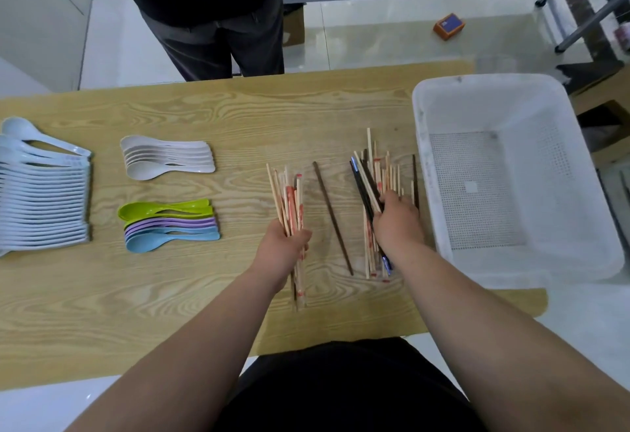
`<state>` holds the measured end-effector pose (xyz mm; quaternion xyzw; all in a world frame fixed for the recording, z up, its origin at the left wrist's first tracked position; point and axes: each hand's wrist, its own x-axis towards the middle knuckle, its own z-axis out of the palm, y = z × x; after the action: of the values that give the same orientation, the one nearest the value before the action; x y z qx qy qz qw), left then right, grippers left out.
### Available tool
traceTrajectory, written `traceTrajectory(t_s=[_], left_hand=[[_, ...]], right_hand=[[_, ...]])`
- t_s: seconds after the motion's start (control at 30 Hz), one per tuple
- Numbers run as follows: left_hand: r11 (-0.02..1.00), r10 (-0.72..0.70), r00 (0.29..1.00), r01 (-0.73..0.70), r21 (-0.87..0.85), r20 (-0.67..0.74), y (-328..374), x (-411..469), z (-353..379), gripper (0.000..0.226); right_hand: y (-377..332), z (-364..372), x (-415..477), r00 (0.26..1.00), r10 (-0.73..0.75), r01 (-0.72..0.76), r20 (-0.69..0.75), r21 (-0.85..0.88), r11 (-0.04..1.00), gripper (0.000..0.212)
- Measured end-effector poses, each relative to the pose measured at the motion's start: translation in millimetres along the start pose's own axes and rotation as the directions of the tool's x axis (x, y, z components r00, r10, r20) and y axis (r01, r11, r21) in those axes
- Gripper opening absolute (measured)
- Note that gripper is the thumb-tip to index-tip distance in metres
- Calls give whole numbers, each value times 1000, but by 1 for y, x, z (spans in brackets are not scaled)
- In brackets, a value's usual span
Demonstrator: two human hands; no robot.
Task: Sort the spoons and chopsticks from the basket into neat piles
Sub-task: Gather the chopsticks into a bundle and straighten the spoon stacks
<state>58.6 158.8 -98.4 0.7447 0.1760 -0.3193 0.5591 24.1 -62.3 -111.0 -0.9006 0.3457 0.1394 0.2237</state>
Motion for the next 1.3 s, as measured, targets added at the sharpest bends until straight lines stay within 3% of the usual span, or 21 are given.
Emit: traceTrajectory(t_s=[0.4, 0.53, 0.67, 0.8, 1.0, 1.3], left_hand=[[994, -100, 995, 100, 37, 11, -19, 22, 5, 46], [991, -115, 993, 113, 69, 23, -19, 24, 7, 31], [992, -108, 994, 106, 70, 24, -20, 26, 7, 32], [992, -106, 994, 105, 69, 17, -22, 28, 7, 26], [992, -108, 994, 106, 66, 27, -24, 29, 3, 35], [991, -128, 992, 128, 40, 15, -24, 25, -3, 25]], right_hand=[[-22, 17, -9, 978, -179, 166, 109, 114, 979, 27], [-12, 6, -12, 993, -65, 74, -94, 93, 993, 37], [1, 4, -8, 983, 170, -168, -70, 24, 985, 54], [3, 3, -5, 984, 171, -168, -42, 74, 983, 45], [-4, -7, 0, 973, 229, -228, -1, 85, 970, 44], [-14, -11, -3, 979, 179, -184, 96, 53, 981, 35]])
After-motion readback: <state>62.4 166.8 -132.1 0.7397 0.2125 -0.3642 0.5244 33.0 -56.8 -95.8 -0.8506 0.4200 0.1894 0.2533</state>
